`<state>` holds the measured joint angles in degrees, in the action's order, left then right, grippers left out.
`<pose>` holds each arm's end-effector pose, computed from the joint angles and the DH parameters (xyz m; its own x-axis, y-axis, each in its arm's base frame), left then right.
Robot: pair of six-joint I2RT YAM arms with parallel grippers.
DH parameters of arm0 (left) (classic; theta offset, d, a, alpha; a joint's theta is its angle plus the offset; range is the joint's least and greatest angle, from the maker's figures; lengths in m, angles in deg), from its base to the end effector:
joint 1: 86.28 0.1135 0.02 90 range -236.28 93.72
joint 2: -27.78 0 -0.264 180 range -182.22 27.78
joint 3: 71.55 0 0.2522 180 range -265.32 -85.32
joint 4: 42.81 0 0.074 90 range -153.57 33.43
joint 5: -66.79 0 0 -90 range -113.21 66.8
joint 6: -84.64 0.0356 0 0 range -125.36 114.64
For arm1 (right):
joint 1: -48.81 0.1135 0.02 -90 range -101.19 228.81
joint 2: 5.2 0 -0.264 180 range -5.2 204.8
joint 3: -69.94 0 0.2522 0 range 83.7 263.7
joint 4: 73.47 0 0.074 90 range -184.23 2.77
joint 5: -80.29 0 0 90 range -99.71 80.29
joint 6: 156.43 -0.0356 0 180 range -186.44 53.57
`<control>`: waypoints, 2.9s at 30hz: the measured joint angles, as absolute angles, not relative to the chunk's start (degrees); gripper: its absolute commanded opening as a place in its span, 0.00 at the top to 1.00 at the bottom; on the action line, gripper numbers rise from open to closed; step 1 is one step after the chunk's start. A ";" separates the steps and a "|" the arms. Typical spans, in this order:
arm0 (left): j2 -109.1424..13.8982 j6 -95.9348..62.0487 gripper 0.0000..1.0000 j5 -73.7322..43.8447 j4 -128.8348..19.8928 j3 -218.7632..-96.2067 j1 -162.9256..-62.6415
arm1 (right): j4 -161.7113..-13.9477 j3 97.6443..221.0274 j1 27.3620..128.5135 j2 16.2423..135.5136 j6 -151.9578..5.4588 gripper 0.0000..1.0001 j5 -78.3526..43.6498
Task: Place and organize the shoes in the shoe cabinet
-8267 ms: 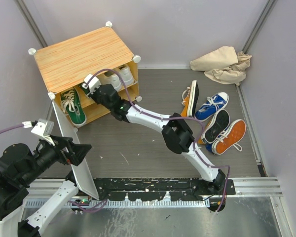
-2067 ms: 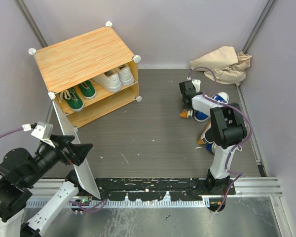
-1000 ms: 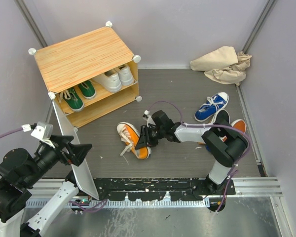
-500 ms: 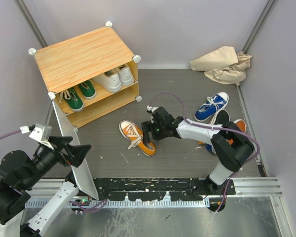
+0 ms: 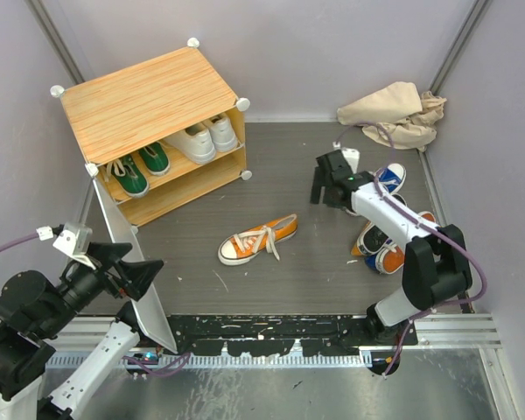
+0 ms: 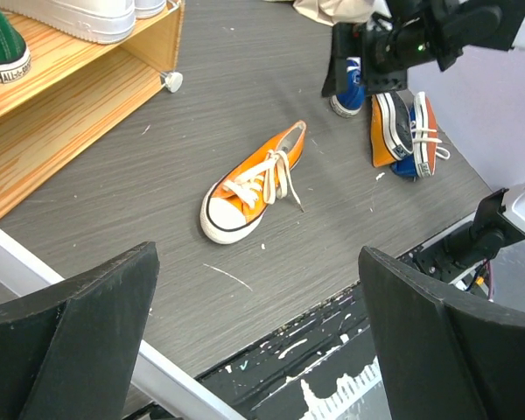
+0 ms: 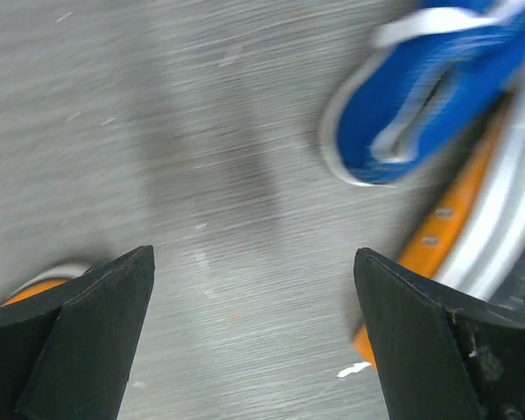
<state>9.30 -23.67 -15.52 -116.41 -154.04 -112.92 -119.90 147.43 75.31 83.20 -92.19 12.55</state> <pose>-0.0130 0.0012 0.4057 -0.3180 -0.1888 -0.9291 0.4870 0.8083 -0.3309 0.2906 0.1298 0.2396 -0.7785 0.0613 -0.6246 0.1203 0.9913 -0.0527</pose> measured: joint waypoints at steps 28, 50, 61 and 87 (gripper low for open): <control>15.34 -19.80 0.02 -12.68 -114.00 -150.57 -112.92 | -135.88 139.56 60.73 83.02 -105.72 0.04 24.14; 13.24 -19.17 0.02 -12.22 -113.54 -150.57 -112.92 | -136.51 136.48 60.49 65.19 -106.01 0.99 11.02; 10.44 -19.14 0.02 -12.22 -112.65 -150.66 -112.92 | -130.11 145.68 81.34 58.72 -102.42 0.99 3.11; 9.98 -21.68 0.02 -14.45 -112.10 -150.59 -112.92 | -98.37 136.58 108.71 88.44 -90.55 0.58 -45.70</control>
<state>9.98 -21.68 -14.45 -112.10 -150.59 -112.92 -98.37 136.58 108.71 88.44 -90.55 -45.70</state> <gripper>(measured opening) 0.980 0.366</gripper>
